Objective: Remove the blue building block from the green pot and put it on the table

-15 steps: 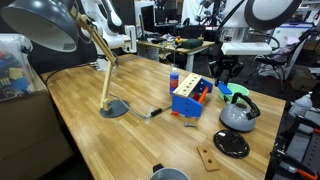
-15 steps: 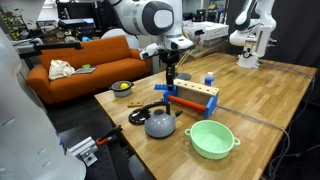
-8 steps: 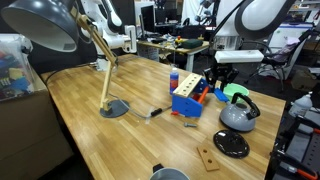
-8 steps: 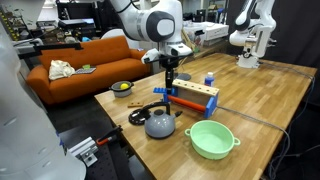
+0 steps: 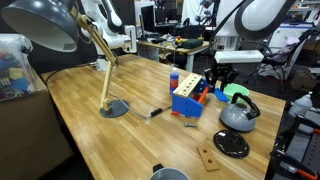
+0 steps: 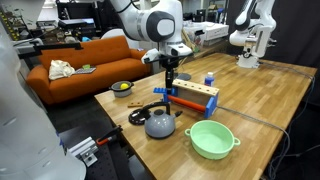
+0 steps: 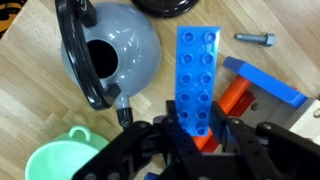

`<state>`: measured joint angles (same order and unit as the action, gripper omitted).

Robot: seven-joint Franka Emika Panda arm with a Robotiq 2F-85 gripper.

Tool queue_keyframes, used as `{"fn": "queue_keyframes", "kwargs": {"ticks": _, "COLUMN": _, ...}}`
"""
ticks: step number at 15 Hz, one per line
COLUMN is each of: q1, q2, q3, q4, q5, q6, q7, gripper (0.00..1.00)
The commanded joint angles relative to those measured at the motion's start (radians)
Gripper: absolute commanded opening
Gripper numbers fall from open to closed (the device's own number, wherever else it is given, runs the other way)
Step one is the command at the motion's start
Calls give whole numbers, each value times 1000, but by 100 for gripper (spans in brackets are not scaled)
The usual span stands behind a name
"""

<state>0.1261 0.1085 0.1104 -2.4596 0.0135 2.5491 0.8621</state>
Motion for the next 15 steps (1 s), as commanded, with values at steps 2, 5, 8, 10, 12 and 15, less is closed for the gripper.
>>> {"fn": "queue_keyframes", "kwargs": {"ticks": 2, "q1": 11, "q2": 55, "q3": -20, "q4": 29, "q5": 10, "q6": 19, "q7": 79, "gripper": 10}}
{"fn": "queue_keyframes", "kwargs": {"ticks": 5, "q1": 8, "q2": 108, "q3": -32, "q4": 52, "q5": 38, "q6": 15, "q7": 113, "gripper": 10}}
{"fn": "queue_keyframes", "kwargs": {"ticks": 8, "q1": 9, "q2": 163, "q3": -41, "q4": 80, "q5": 83, "q6": 16, "q7": 122, "gripper": 10}}
{"fn": "queue_keyframes", "kwargs": {"ticks": 10, "q1": 9, "q2": 194, "q3": -44, "q4": 100, "q5": 117, "q6": 17, "q7": 118, "gripper": 10}}
{"fn": "queue_keyframes", "kwargs": {"ticks": 12, "q1": 9, "q2": 218, "q3": -45, "q4": 117, "q5": 149, "q6": 17, "q7": 114, "gripper": 10}}
{"fn": "queue_keyframes", "kwargs": {"ticks": 15, "q1": 9, "q2": 243, "q3": -47, "q4": 129, "q5": 185, "q6": 21, "q7": 111, "gripper": 10}}
